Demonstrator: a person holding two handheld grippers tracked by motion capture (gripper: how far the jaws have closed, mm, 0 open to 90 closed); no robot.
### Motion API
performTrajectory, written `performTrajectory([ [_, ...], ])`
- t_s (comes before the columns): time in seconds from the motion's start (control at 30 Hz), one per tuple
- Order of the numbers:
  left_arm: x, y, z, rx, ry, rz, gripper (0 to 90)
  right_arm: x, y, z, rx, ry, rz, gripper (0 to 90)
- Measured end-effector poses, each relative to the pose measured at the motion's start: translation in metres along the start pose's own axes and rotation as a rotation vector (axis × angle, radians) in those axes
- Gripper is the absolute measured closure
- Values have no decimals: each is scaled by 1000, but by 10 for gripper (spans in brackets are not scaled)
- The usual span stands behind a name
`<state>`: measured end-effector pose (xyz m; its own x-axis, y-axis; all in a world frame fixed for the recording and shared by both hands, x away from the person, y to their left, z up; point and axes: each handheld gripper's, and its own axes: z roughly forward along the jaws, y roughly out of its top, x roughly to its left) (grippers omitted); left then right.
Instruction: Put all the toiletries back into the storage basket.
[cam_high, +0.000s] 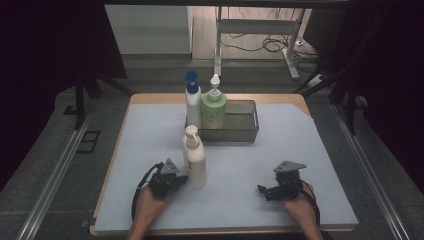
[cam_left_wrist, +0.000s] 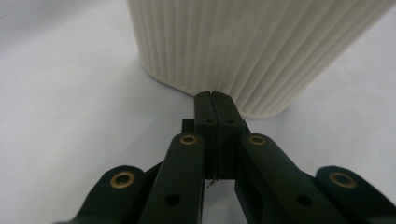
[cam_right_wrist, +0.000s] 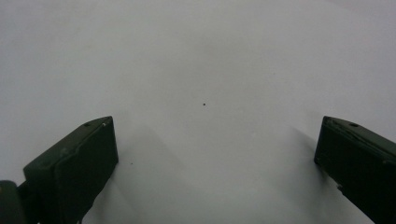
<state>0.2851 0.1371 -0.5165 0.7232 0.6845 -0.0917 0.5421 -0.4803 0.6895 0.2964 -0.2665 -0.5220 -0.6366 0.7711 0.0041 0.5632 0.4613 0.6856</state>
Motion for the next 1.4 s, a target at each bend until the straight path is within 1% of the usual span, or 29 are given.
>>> performTrajectory([
  [0.2,-4,3,3,1,-5,19,894,0,0,0,-1,0,-2,0],
  [0.27,-6,4,5,0,-5,15,894,0,0,0,-1,0,-2,0],
  [0.33,-8,5,6,2,-8,28,894,0,0,0,-2,-1,-4,0],
  [0.53,-12,9,10,-1,-18,42,888,0,0,0,-1,0,-1,0],
  [0.63,-13,11,13,-3,-23,44,886,0,0,0,0,1,-1,0],
  [0.93,-12,14,17,-16,-31,31,881,0,0,0,-2,0,-2,0],
  [1.13,-15,16,19,-15,-18,42,881,0,0,0,-1,1,-1,0],
  [1.27,-16,15,17,-9,-27,40,843,0,0,0,-2,1,-1,0],
  [1.4,-18,13,12,-2,-11,44,760,0,0,0,-1,0,0,0],
])
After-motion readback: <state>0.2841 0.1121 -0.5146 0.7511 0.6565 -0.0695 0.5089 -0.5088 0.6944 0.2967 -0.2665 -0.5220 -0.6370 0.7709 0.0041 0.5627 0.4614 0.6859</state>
